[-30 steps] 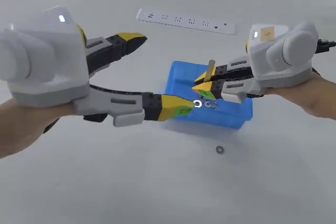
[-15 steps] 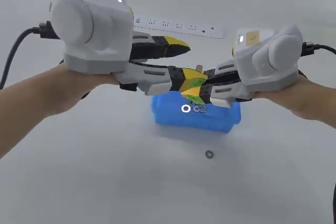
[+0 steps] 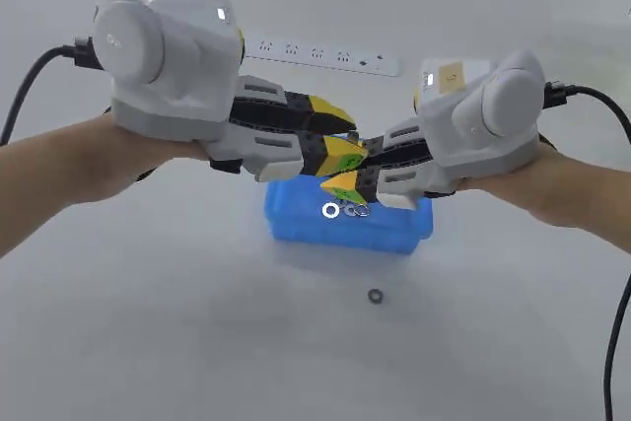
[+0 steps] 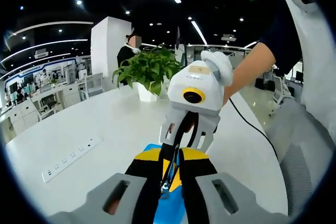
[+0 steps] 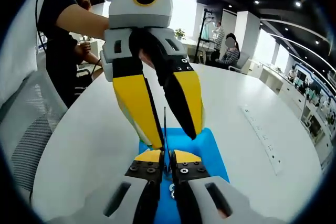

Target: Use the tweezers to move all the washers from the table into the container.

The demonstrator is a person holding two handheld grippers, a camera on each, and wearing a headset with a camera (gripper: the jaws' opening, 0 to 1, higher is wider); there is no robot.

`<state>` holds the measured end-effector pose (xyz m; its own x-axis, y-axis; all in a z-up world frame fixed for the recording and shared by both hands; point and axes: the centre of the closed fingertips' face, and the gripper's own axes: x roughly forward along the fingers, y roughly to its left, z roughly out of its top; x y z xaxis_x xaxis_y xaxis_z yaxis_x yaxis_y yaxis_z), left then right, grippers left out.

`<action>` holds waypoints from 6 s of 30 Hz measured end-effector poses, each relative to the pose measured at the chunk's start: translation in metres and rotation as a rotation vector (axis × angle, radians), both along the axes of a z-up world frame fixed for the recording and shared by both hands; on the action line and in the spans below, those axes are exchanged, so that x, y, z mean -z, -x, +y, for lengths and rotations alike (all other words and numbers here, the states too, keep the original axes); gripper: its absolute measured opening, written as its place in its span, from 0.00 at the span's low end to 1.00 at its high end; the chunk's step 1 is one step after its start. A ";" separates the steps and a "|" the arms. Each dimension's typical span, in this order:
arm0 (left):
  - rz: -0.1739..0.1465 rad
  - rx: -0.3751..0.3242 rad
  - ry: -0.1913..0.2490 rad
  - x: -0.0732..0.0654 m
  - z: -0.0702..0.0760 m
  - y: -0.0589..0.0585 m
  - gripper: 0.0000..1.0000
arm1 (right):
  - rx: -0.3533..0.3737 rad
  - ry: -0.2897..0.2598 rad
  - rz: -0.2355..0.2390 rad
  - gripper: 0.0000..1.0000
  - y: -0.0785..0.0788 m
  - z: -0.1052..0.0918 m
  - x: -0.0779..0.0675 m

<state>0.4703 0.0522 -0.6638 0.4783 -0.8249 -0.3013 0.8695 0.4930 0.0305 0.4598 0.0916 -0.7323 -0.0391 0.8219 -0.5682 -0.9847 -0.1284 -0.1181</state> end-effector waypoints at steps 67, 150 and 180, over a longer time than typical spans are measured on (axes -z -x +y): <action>-0.075 0.156 -0.057 -0.011 -0.055 0.079 0.05 | 0.318 -0.060 0.054 0.72 0.052 -0.151 0.003; 0.070 0.246 -0.116 0.037 -0.070 0.082 0.05 | 0.009 0.031 0.098 0.10 0.077 -0.069 0.040; 0.129 0.082 -0.076 0.026 -0.038 0.097 0.28 | 0.049 -0.020 0.092 0.09 0.073 -0.067 0.031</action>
<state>0.3730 0.0144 -0.6901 0.3640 -0.8320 -0.4186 0.9057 0.4211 -0.0496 0.3865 0.0246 -0.7637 -0.0497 0.8355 -0.5472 -0.9965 -0.0782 -0.0289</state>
